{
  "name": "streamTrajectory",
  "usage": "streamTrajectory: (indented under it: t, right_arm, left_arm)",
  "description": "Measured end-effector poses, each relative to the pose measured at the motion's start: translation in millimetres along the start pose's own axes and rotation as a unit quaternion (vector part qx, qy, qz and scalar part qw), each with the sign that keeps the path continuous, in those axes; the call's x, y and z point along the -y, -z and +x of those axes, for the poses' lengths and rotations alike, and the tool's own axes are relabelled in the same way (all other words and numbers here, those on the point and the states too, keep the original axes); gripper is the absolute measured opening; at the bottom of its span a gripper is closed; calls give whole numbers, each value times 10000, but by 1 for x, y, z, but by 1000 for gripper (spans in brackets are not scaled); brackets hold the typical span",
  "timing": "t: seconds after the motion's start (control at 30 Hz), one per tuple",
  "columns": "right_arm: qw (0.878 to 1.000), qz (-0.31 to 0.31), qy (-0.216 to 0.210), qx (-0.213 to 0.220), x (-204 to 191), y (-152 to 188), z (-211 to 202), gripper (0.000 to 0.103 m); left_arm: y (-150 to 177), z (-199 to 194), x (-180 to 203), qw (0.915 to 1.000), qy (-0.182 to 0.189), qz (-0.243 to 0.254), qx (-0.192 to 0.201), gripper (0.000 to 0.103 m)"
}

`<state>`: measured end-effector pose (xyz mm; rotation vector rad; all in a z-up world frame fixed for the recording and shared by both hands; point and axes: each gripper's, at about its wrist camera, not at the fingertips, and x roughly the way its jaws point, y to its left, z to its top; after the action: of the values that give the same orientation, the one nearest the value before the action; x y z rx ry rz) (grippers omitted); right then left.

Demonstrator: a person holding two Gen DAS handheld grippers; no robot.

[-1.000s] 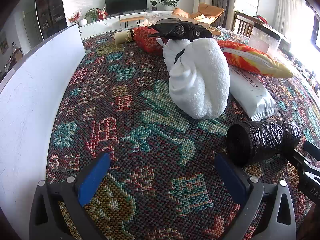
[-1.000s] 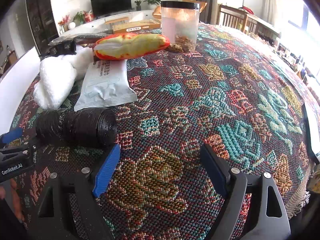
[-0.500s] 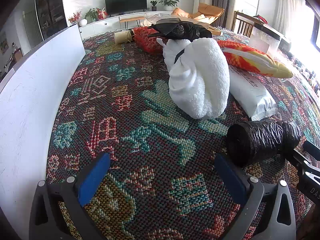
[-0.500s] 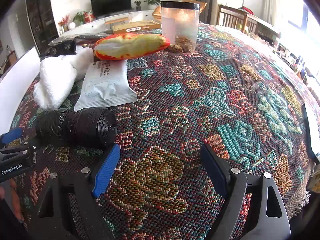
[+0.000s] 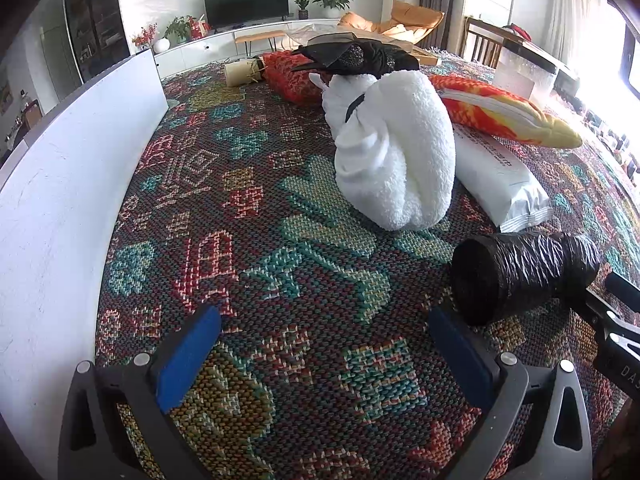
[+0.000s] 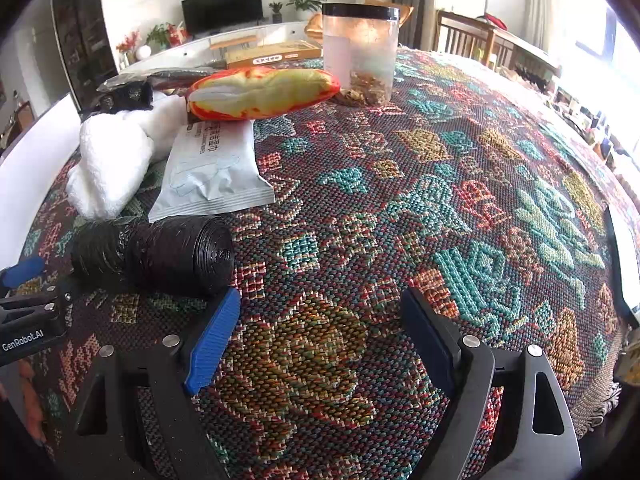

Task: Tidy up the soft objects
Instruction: 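Grasp the black plastic-wrapped roll with the right gripper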

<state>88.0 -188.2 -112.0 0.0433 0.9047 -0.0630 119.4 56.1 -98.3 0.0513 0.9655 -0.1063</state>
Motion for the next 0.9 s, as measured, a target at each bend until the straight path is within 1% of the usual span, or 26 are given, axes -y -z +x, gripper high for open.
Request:
streamTrajectory:
  t: [0.07,0.13,0.2,0.27,0.33,0.4,0.43,0.47,0.5,0.57,0.63,0.7,0.73,0.83,0.87,0.9]
  right_arm:
    - [10000,0,1,0,0,0,0,85]
    - [10000,13,-22,-8,0,0,0,85]
    - [9998,93,-159,-51,4,-2,-1,85]
    - [9979,457,-453,9,17,-4,-4,84]
    - [9916,1002,-816,104,37,-4,-6,84]
    - [9869,1309,-932,136,46,-5,-7,84]
    - [9873,1275,-935,131,45,-9,-9,84]
    - [9883,1115,-1019,208,38,-12,-14,84]
    - [9891,867,-1129,371,29,-15,-21,85]
    - [9897,274,-1212,705,2,-24,-35,85]
    - [9854,-254,-1483,795,-25,-37,-37,85]
    - [9776,-799,-1818,690,-51,-49,-30,85]
    - [9726,-1191,-1916,568,-66,-53,-23,84]
    - [9529,-2358,-1897,184,-93,-52,0,82]
    - [9460,-2623,-1904,41,-96,-47,7,82]
    - [9398,-2866,-1861,16,-97,-45,11,81]
  left_arm:
    - [5,-3,-3,9999,82,137,-17,103]
    - [8,-5,-11,9999,130,86,4,103]
    - [10,-7,-14,9998,169,100,53,103]
    - [12,-8,-13,9998,127,110,76,103]
    - [11,-7,-13,9998,118,86,95,103]
    - [11,-6,-13,9998,126,75,104,103]
    - [11,-6,-13,9998,128,73,106,103]
    - [11,-7,-13,9998,131,70,108,103]
    - [11,-7,-13,9998,135,67,110,103]
    - [12,-6,-13,9998,139,64,115,103]
    - [10,-6,-12,9998,138,64,114,103]
    - [10,-6,-13,9998,139,64,113,103]
    - [10,-6,-13,9998,138,64,113,103]
    - [10,-6,-13,9998,139,64,113,103]
    - [10,-6,-13,9998,139,63,114,103]
    - [10,-6,-13,9998,138,64,113,103]
